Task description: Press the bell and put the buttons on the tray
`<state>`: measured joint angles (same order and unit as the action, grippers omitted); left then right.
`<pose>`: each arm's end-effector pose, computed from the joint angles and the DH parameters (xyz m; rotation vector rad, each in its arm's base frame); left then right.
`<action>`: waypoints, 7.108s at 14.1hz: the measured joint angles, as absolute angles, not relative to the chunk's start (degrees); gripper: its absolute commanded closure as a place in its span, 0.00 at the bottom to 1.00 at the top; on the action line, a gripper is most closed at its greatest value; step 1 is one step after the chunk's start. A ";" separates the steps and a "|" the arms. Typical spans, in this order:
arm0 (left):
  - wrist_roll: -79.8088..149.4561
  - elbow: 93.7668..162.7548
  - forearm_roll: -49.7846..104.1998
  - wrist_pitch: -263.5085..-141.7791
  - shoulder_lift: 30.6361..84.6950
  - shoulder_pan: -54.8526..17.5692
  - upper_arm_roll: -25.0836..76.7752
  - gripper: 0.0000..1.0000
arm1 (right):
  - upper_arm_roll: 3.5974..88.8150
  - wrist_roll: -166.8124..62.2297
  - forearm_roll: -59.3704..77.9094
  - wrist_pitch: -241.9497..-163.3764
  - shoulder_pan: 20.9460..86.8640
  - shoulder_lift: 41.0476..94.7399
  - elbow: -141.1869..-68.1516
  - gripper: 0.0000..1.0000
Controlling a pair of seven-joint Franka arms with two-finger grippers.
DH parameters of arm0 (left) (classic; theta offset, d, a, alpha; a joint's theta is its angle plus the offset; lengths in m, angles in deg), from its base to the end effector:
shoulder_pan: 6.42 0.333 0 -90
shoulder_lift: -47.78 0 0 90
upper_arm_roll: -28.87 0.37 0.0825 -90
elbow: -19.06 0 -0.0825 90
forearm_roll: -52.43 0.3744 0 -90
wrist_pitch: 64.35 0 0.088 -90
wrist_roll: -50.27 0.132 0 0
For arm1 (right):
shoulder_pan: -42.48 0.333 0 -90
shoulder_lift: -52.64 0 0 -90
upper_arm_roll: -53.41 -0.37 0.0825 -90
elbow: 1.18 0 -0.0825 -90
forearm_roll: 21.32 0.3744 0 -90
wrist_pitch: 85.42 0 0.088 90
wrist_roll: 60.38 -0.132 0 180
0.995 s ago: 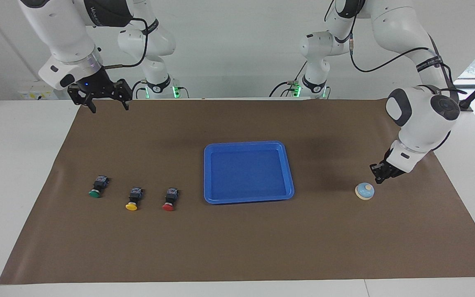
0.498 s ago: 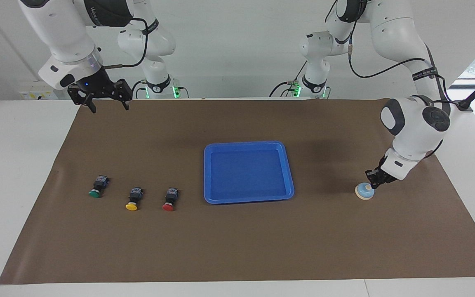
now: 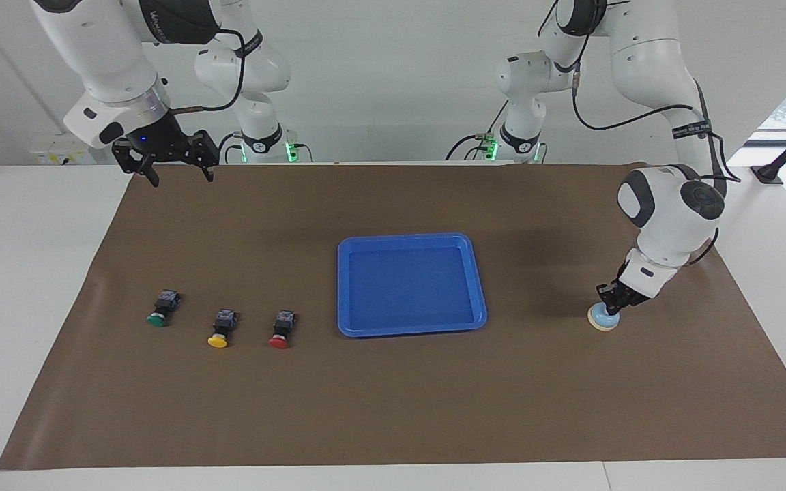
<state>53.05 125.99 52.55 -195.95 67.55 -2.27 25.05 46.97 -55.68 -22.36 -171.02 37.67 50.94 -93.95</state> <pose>0.6512 0.0073 0.3721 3.1197 -0.0611 0.1355 0.5223 0.0133 0.6409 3.1144 0.1711 -0.1501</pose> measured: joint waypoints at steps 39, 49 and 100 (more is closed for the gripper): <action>51.17 114.44 52.47 -156.37 44.87 -7.94 27.61 0.00 | 46.97 -55.68 -22.36 -171.02 37.67 50.95 -93.95 0.00; 51.16 114.36 52.31 -154.21 44.88 -9.04 27.82 0.00 | 46.97 -55.68 -22.36 -171.02 37.67 50.95 -93.95 0.00; 49.24 114.37 52.05 -153.66 44.88 -8.97 28.50 0.00 | 46.77 -91.48 -28.19 -218.45 49.09 81.20 -102.52 0.60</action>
